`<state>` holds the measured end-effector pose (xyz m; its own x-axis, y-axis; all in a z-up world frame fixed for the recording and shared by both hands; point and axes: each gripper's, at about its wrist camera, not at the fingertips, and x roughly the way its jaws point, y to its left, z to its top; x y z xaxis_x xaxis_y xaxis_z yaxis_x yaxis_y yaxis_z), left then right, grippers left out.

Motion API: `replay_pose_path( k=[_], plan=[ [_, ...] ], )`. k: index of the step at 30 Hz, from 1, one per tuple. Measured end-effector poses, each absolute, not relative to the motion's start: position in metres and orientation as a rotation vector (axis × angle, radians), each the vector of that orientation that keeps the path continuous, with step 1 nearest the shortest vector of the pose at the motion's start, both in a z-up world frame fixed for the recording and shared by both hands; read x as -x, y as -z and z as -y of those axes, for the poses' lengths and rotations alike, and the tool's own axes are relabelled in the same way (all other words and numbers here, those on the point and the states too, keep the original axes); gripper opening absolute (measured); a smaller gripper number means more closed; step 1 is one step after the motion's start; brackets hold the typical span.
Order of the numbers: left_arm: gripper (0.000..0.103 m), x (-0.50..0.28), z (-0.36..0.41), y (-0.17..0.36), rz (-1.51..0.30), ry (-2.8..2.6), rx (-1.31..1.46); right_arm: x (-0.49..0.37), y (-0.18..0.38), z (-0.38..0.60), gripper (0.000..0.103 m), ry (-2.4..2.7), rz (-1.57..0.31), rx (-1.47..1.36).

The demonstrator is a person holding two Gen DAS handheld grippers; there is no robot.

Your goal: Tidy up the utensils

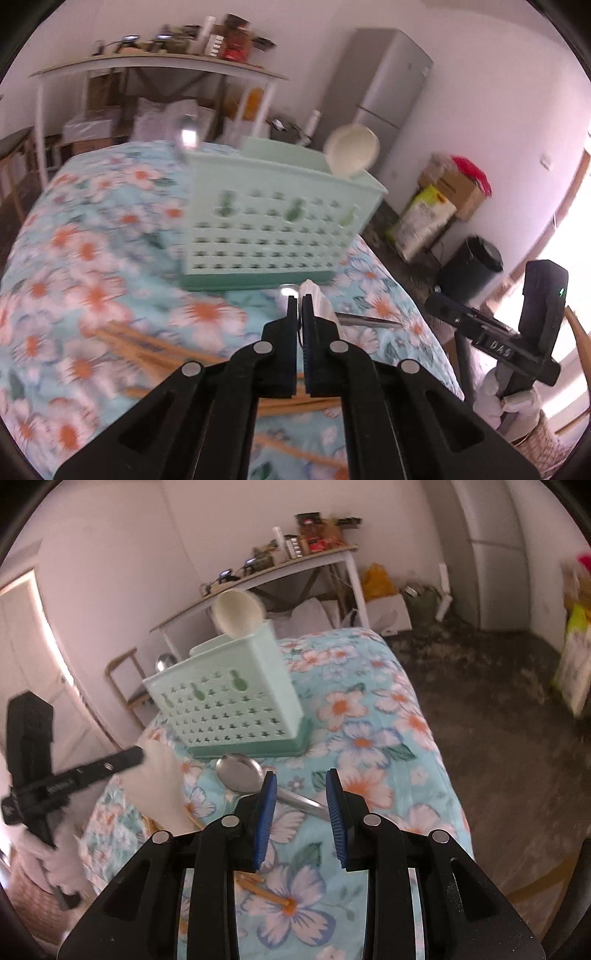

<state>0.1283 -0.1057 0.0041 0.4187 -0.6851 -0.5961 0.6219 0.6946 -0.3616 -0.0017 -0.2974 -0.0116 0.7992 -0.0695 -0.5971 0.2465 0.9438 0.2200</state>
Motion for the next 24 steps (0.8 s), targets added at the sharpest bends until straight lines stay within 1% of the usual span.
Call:
replay_pose_path(
  k=[2, 4, 12, 20, 23, 24],
  plan=[
    [0.001, -0.129, 0.085, -0.006, -0.784, 0.782, 0.120, -0.009, 0.011, 0.284, 0.031, 0.148, -0.630, -0.236],
    [0.001, -0.130, 0.063, -0.009, -0.774, 0.737, 0.159, -0.023, 0.014, 0.268, 0.036, 0.116, -0.640, -0.168],
    [0.001, -0.133, 0.007, -0.016, -0.723, 0.658, 0.254, -0.088, 0.045, 0.225, 0.036, 0.048, -0.754, 0.020],
    [0.001, -0.140, -0.009, -0.007, -0.732, 0.650, 0.298, -0.136, 0.071, 0.196, 0.035, 0.096, -0.877, 0.218],
    [0.001, -0.143, -0.013, -0.003, -0.736, 0.648, 0.316, -0.145, 0.076, 0.197, 0.031, 0.116, -0.904, 0.224],
    [0.001, -0.143, -0.015, -0.002, -0.735, 0.647, 0.321, -0.146, 0.076, 0.198, 0.025, 0.119, -0.905, 0.223]
  ],
)
